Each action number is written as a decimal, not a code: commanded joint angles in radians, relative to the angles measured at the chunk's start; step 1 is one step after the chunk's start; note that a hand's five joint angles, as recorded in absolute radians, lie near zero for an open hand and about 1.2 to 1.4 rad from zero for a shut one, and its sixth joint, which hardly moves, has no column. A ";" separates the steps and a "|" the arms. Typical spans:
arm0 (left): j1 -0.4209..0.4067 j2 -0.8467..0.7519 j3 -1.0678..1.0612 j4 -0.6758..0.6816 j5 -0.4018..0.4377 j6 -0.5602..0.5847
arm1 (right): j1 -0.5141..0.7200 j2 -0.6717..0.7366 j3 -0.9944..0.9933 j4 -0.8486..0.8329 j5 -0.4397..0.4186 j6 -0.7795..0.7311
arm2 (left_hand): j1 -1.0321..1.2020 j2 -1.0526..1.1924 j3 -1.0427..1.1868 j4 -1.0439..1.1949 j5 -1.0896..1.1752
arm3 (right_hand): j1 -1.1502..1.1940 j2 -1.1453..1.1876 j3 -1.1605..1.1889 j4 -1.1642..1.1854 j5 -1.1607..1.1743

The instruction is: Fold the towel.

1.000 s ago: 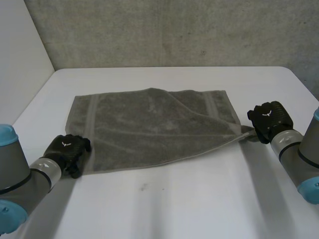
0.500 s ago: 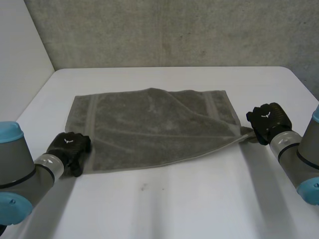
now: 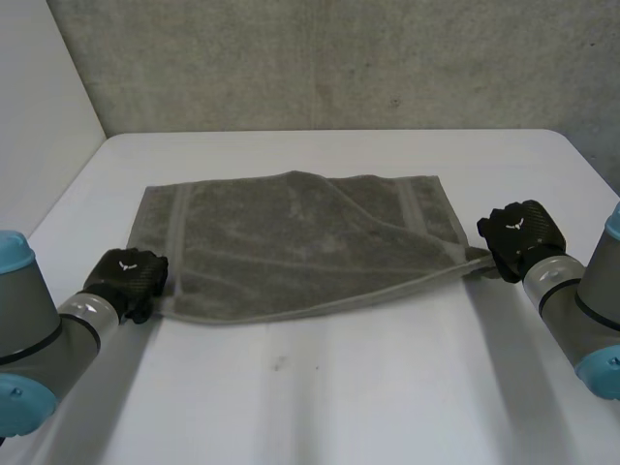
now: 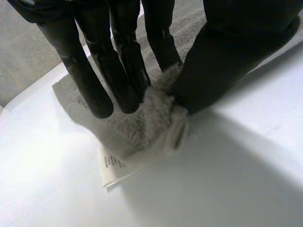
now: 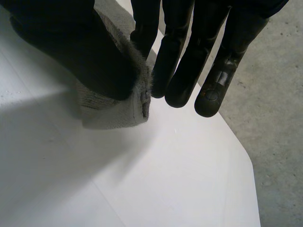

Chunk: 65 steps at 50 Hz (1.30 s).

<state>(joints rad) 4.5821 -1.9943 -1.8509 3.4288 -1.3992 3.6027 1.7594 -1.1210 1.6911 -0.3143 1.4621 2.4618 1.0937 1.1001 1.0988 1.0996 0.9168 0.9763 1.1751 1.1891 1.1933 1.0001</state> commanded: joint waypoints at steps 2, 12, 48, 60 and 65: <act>0.000 0.011 -0.001 -0.014 -0.009 0.001 | 0.002 -0.011 0.002 0.014 0.003 -0.010 | 0.303 0.296 0.297 0.297 0.305 | 0.420 0.221 0.207 0.203 0.222; 0.008 0.161 -0.050 -0.124 -0.047 0.030 | -0.008 -0.058 0.002 0.232 0.001 -0.153 | 0.303 0.296 0.297 0.297 0.305 | 0.420 0.221 0.207 0.203 0.222; -0.117 -0.191 0.480 -0.051 -0.170 0.266 | 0.045 0.223 -0.474 0.298 0.115 -0.274 | 0.303 0.296 0.297 0.297 0.305 | 0.420 0.221 0.207 0.203 0.222; -0.135 -0.465 0.835 -0.051 -0.202 0.274 | 0.086 0.463 -0.696 0.067 0.135 -0.314 | 0.303 0.296 0.297 0.297 0.305 | 0.420 0.221 0.207 0.203 0.222; -0.135 -0.521 0.897 -0.049 -0.201 0.277 | 0.089 0.544 -0.800 0.055 0.158 -0.345 | -0.164 -0.170 -0.169 -0.170 -0.161 | -0.419 -0.617 -0.631 -0.636 -0.617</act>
<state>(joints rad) 4.4474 -2.4623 -1.0143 3.3797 -1.6009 3.8765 1.8475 -0.6467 0.9757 -0.2438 1.6011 2.1448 1.1568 1.1574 1.1740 1.1743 0.9998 0.7923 0.9388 0.9656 0.9675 0.8109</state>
